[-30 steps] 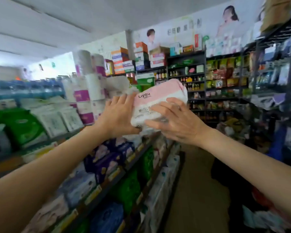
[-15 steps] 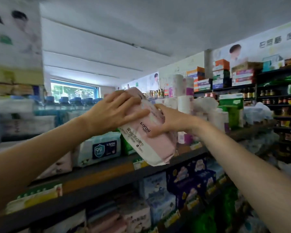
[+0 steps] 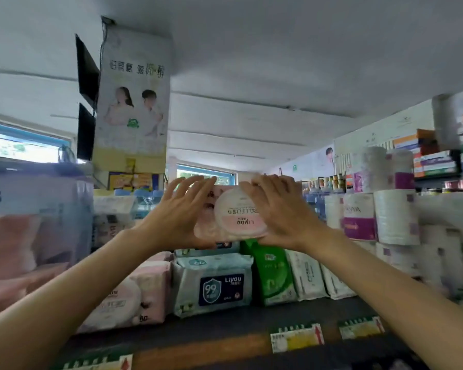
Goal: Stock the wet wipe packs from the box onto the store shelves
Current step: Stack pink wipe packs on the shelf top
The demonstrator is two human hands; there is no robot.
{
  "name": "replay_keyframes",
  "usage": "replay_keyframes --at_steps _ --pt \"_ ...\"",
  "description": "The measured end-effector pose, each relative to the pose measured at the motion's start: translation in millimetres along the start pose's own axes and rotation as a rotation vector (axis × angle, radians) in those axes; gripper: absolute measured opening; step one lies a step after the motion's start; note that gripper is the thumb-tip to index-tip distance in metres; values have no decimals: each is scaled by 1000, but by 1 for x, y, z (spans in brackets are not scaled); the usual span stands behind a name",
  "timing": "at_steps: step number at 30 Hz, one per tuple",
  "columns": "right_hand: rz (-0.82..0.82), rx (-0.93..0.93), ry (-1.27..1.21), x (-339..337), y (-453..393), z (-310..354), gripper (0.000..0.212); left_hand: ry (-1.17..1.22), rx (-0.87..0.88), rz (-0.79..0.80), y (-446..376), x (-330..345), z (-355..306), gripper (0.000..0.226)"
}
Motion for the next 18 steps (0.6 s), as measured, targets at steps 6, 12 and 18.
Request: replay_keyframes --at_steps 6,12,18 --pt "-113 -59 -169 26 -19 13 101 -132 4 -138 6 -2 -1 112" --pt "-232 -117 -223 36 -51 43 98 -235 -90 -148 24 -18 21 100" --pt "-329 70 -271 15 -86 51 91 -165 -391 -202 34 -26 62 98"
Point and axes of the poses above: each hand's wrist, its own y-axis away from the middle knuckle, its own x-axis out of the palm, z = x × y, the point moved 5 cm from there along -y, towards the middle knuckle, and after that the axes turned 1 degree about -z, right-handed, at the moved point
